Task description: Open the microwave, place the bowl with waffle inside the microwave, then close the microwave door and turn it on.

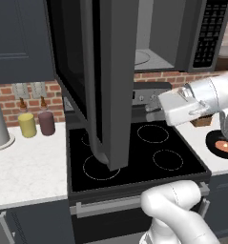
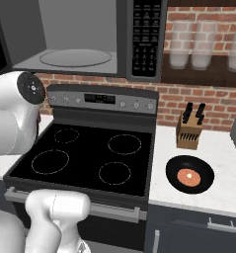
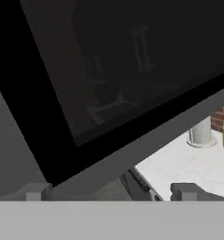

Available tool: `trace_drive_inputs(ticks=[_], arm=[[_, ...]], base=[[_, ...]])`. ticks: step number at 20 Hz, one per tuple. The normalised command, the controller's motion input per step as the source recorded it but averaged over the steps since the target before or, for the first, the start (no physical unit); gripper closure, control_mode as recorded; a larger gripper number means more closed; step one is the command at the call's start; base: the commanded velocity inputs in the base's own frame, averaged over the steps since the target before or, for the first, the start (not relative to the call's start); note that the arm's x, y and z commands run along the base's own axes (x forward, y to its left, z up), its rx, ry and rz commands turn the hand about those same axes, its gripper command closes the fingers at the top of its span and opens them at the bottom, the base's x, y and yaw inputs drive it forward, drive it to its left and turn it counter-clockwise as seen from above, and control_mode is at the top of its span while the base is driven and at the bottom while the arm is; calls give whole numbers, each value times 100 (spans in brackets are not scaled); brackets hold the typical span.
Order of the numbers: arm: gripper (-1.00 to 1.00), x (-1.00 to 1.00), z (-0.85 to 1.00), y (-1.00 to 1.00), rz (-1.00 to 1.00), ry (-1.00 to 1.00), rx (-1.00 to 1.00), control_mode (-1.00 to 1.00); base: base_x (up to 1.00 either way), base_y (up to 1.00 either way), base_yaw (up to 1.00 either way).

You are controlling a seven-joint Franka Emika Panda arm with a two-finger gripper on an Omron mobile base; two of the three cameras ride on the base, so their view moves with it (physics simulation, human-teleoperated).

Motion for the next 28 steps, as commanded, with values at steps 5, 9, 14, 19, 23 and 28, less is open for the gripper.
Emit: trace_drive_inputs(ticks=[5, 9, 14, 19, 23, 28], arm=[[-100, 29, -25, -100, -51, 37, -5, -100], [-100, 36, -45, -100, -53, 25, -14, -100], [-100, 70, -68, -100, -42, 13, -23, -100], [-100, 98, -72, -97, -31, 4, -27, -100], [-100, 100, -68, -97, -28, 17, -23, -100], [-100, 100, -62, -98, -23, 35, -19, -100]], base=[[0, 0, 0], [0, 0, 0], [0, 0, 0], [0, 0, 0], [0, 0, 0], [0, 0, 0]])
